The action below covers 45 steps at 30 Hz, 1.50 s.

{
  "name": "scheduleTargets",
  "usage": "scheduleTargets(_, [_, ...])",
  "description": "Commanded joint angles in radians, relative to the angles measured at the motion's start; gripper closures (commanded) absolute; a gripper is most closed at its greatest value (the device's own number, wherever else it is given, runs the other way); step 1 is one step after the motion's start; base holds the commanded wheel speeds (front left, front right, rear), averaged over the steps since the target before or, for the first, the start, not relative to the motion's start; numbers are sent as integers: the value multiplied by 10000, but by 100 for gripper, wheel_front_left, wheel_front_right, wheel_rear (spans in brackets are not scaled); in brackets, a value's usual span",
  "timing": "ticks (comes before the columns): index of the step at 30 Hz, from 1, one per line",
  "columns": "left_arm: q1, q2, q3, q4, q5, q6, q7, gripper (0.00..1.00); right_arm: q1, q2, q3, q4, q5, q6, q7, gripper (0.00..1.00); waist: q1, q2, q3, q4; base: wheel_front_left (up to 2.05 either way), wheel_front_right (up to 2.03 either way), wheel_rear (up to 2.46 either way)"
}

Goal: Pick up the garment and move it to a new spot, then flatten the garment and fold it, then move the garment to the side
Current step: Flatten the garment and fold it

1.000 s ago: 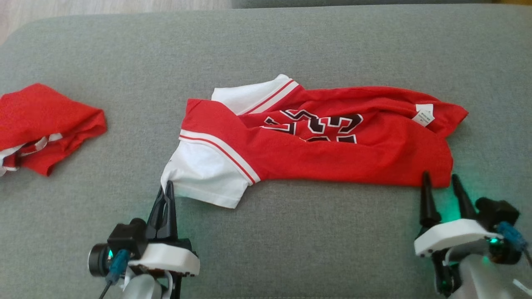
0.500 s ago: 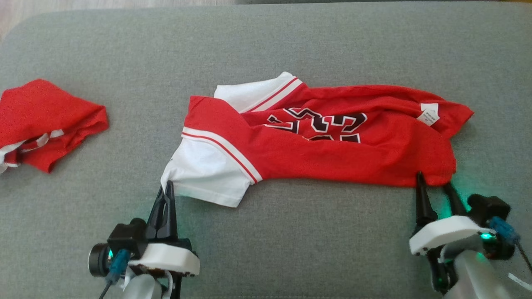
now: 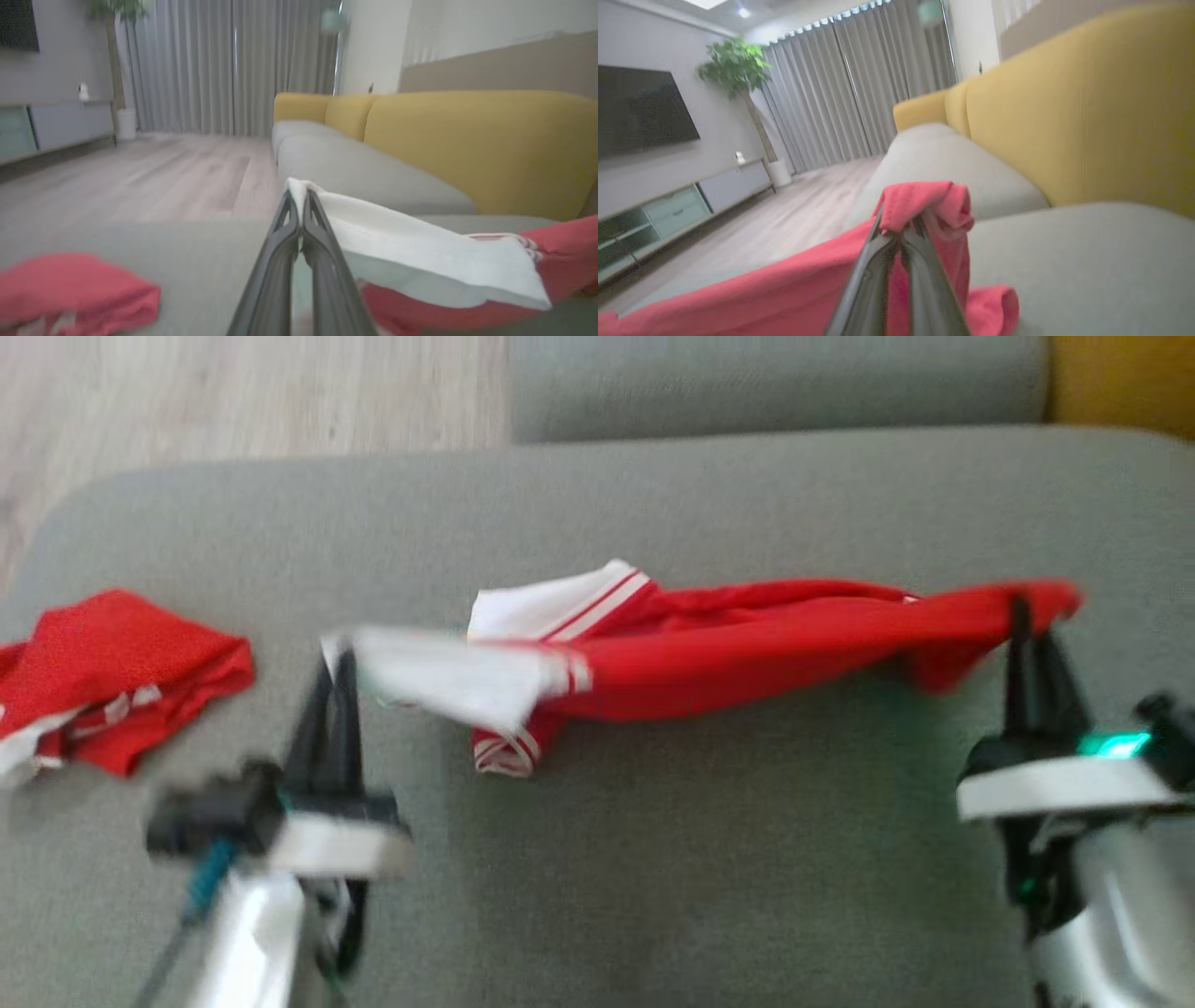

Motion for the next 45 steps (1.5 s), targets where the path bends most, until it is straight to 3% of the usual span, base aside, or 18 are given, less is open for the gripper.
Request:
scheduleTargets(1, [-1110,328,470,-690,259,-148,-53,100,-679,-350,226,-710,182,-6,-40,100,1,0,-541,-134,0,0,0])
scheduleTargets(7, [-3577,1248,731,-1607,695,-484,-53,100,-2188,-1300,232,-1815,790,-6,-40,100,1,0,-1063,-202,0,0,0])
scheduleTargets(11, [-5500,1798,472,-1008,812,-581,13,100,-3624,-2033,586,-1869,1260,-6,61,100,1,0,-1126,-213,0,0,0])
scheduleTargets(19, [-7632,1882,-445,804,768,-637,658,100,-5864,-1998,1365,-669,1402,-6,891,100,1,0,301,-275,0,0,0])
scheduleTargets(24, [-9237,1907,-205,1765,1170,123,58,100,-7934,-1845,1434,1110,643,-6,174,100,1,0,1184,-293,0,0,0])
scheduleTargets(28, [-10052,1672,-15,1362,1173,463,-44,100,-9141,-1721,888,1924,211,-6,-25,100,1,0,1366,-126,0,0,0])
scheduleTargets(34, [-8750,1328,-27,742,949,230,-50,100,-8394,-1511,210,2441,397,-6,-36,100,1,0,977,97,0,0,0])
scheduleTargets(41, [-3978,573,244,344,334,35,-51,100,-4878,-1350,534,4245,1728,-6,-33,100,1,0,276,207,0,0,0])
scheduleTargets(45, [-1403,189,319,602,13,53,-52,100,-3058,-1241,1013,4679,2529,-6,-23,100,1,0,-4,214,0,0,0])
